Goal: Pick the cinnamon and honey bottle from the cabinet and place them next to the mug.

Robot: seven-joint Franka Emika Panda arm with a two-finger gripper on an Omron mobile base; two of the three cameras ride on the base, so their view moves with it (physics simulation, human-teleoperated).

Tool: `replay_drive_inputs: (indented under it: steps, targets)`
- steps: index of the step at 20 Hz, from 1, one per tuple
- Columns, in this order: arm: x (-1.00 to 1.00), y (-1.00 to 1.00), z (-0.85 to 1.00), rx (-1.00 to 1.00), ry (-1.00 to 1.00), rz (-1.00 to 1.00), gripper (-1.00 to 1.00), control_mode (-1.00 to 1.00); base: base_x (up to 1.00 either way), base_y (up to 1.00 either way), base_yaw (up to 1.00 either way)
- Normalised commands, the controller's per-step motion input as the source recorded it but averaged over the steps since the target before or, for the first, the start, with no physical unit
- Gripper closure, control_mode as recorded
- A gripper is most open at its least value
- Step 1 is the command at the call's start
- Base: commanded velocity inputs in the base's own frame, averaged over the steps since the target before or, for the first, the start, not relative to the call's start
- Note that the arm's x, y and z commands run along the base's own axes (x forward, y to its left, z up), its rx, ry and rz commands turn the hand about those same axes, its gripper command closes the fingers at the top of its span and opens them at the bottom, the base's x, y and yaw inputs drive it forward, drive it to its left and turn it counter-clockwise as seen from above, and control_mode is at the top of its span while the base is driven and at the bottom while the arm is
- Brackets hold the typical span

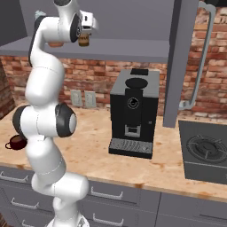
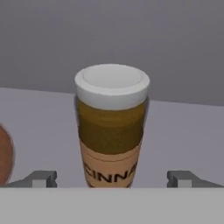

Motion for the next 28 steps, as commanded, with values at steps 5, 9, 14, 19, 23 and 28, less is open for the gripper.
replay_drive_inputs:
  steps: [5,9,14,19,23,28]
  targets:
    - [0.19,0.0,0.0,0.0,0.0,0.0,-1.0,-1.0,0.0,0.0,0.0]
    - [0.24,0.0,0.0,0.0,0.0,0.0,-1.0,-1.0,0.0,0.0,0.0]
    - [0.22,0.0,0.0,0.0,0.0,0.0,-1.0,-1.0,0.0,0.0,0.0]
    - [0.03,0.0,0.0,0.0,0.0,0.0,1.0,-1.0,0.0,0.0,0.0]
    - [0.0,0.0,0.0,0.0,0.0,0.0,1.0,-1.0,0.0,0.0,0.0]
    - [-0.22,0.0,0.0,0.0,0.02,0.0,1.0,-1.0,0.0,0.0,0.0]
